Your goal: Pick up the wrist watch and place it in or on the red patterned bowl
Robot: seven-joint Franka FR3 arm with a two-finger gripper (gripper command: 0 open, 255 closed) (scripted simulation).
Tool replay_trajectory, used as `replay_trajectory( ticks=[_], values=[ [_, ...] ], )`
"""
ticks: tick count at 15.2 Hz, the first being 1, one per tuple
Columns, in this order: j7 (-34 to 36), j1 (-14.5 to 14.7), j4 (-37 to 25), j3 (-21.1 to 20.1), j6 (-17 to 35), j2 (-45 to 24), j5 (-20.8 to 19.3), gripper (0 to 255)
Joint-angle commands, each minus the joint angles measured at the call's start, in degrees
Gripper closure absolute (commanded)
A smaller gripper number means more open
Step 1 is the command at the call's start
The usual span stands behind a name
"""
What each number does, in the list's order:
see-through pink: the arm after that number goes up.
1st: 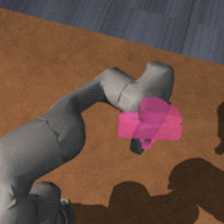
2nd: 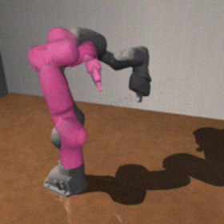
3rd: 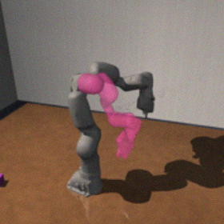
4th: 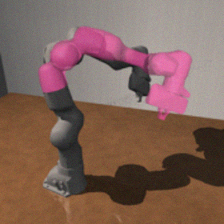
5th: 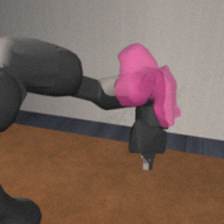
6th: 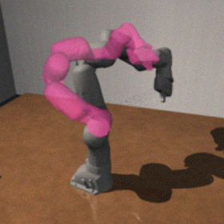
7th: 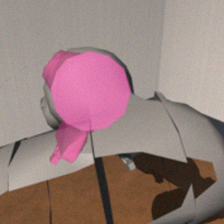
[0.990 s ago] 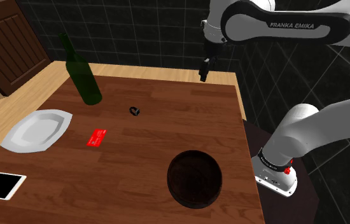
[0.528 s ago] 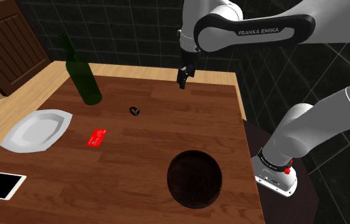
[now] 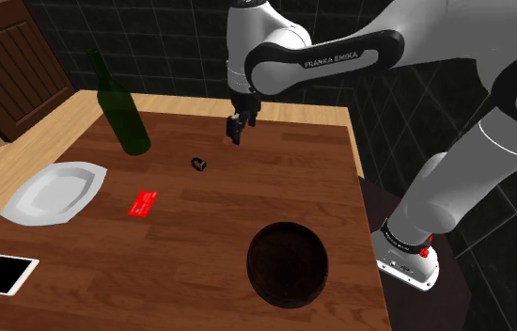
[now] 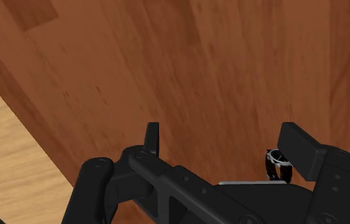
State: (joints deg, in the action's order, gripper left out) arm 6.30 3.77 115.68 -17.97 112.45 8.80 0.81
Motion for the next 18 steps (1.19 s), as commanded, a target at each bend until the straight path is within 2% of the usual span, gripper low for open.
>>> replay_trajectory(
  ticks=[1, 6, 12, 18],
  values=[
    [1.9, 0.6, -3.5, -1.3, 1.0, -4.6, -1.1, 0],
    [5.8, 2.8, -12.7, -3.5, 1.8, -15.1, -4.5, 0],
    [9.5, 6.8, -25.4, -4.5, 0.7, -27.4, -8.8, 0],
    [9.9, 6.9, -22.8, -4.1, 4.6, -28.9, -9.5, 0]
  ],
)
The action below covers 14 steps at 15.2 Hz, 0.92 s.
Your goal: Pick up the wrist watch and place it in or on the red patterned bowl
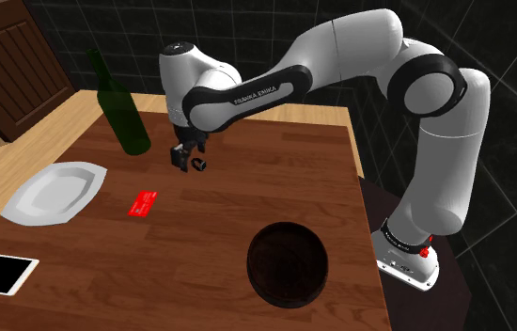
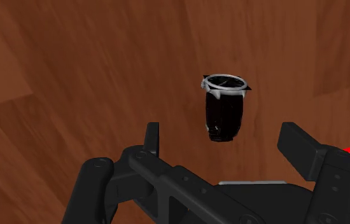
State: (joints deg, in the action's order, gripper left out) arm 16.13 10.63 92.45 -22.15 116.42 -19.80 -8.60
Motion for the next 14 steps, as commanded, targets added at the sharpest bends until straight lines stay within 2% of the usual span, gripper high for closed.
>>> replay_trajectory(
  ticks=[1, 9, 10, 14],
  values=[
    [0.2, 0.1, 0.8, 0.1, 1.3, -0.5, -0.3, 0],
    [0.3, 0.1, 1.0, 0.1, 1.7, -0.7, -0.4, 0],
    [0.3, 0.1, 1.0, 0.1, 1.7, -0.7, -0.4, 255],
    [0.3, 0.1, 1.0, 0.1, 1.7, -0.7, -0.4, 255]
  ],
)
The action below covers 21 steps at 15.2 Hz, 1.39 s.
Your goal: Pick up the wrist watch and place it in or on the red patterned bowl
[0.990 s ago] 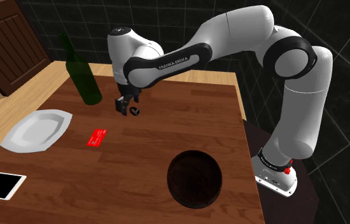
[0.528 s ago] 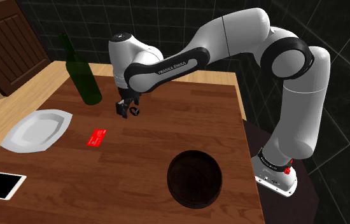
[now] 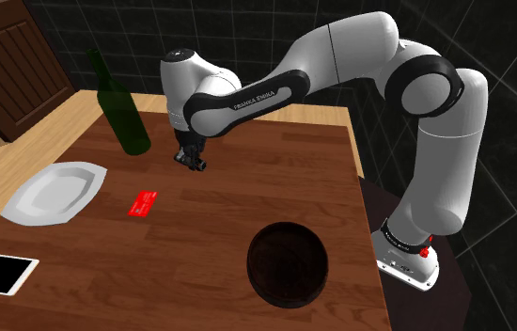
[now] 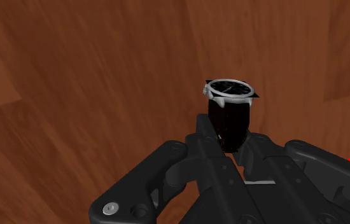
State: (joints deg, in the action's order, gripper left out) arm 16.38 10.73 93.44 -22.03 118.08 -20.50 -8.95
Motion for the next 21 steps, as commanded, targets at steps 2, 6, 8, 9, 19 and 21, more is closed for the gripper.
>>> replay_trajectory(
  ticks=[2, 6, 8, 9, 19, 21],
  values=[
    [0.0, 0.0, 0.0, 0.0, 0.0, 0.0, 0.0, 255],
    [-0.1, 0.0, -0.5, 0.0, -0.7, 0.2, 0.1, 255],
    [-0.2, 0.0, -1.6, -0.1, -2.1, 0.5, 0.3, 255],
    [-0.3, 0.0, -2.1, -0.2, -2.8, 0.7, 0.4, 255],
    [-0.8, 0.3, -8.8, -0.5, -10.1, 1.5, 1.0, 255],
    [-0.9, 0.4, -10.3, -0.5, -11.7, 1.5, 1.0, 255]
  ],
)
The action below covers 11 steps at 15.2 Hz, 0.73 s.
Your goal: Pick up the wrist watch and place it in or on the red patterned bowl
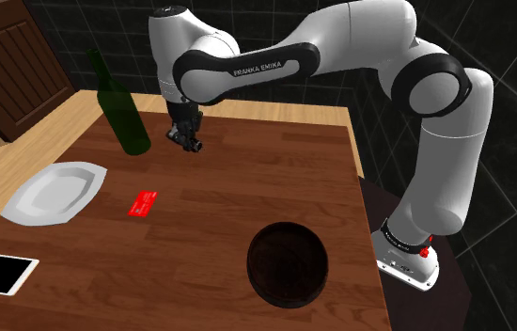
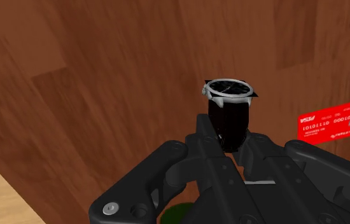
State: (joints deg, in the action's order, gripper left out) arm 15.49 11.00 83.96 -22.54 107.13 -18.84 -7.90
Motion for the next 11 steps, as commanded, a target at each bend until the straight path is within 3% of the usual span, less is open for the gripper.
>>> replay_trajectory(
  ticks=[1, 11],
  values=[
    [0.0, 0.2, -1.6, 0.0, -1.5, -0.2, 0.0, 255],
    [-0.1, 1.2, -11.2, -0.2, -9.8, -1.5, -0.4, 255]
  ],
)
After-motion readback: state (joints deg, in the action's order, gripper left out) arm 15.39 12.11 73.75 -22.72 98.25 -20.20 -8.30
